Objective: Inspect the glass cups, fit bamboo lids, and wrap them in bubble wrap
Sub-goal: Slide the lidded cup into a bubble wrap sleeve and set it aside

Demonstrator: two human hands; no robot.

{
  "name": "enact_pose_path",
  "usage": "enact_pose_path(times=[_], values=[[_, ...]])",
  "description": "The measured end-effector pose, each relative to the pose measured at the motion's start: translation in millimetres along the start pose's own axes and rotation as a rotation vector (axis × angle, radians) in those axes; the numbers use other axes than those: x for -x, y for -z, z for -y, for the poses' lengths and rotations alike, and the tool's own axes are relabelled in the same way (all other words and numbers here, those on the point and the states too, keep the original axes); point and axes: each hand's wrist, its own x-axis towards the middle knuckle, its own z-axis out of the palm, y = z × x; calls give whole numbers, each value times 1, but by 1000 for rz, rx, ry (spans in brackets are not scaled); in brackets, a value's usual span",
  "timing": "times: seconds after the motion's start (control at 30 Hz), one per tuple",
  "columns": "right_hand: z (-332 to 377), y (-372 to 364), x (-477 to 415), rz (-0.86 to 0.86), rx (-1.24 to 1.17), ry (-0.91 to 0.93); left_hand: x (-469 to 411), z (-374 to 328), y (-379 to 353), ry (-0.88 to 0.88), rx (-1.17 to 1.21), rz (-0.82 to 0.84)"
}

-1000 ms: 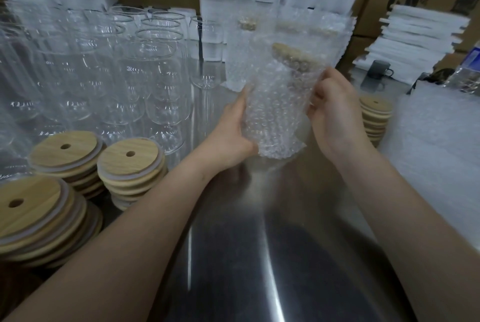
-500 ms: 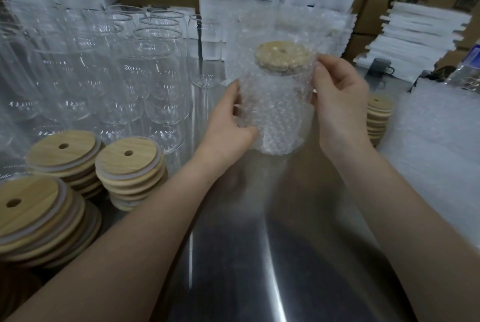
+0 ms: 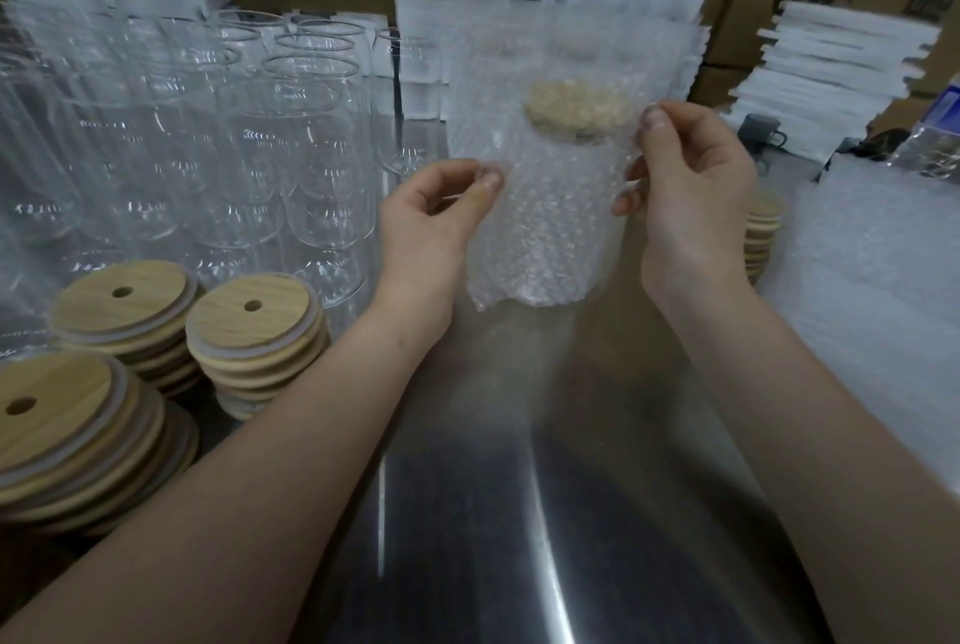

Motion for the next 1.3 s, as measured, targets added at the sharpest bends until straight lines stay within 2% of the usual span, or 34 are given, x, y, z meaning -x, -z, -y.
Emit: enact_pose_path(times=[0.27, 0.37, 0.5, 0.6, 0.73, 0.83, 0.97, 1.13, 1.2, 1.3], values=[[-1, 0, 0, 26, -97, -38, 1, -4, 0, 99, 140, 33], [-3, 1, -2, 23, -111, -61, 3, -5, 0, 104, 81, 93], [-6, 3, -4, 14, -63, -42, 8, -7, -1, 28, -9, 195], [-6, 4, -5, 27, -64, -45, 7, -10, -2, 37, -3, 167], [-2, 6, -8, 70, -200, -79, 2, -14, -4, 46, 21, 140], [-1, 7, -11, 129, -185, -105, -2, -15, -6, 49, 26, 131], [0, 6, -7, 180, -214, -128, -6, -4, -1, 136, -75, 248], [-3, 7, -7, 260, -72, -210, 0, 12, 10, 217, -398, 598], [-4, 8, -8, 321, -25, -241, 2, 17, 6, 192, -477, 620], [-6, 10, -10, 392, 14, -243, 4, 21, 4, 141, -387, 563]])
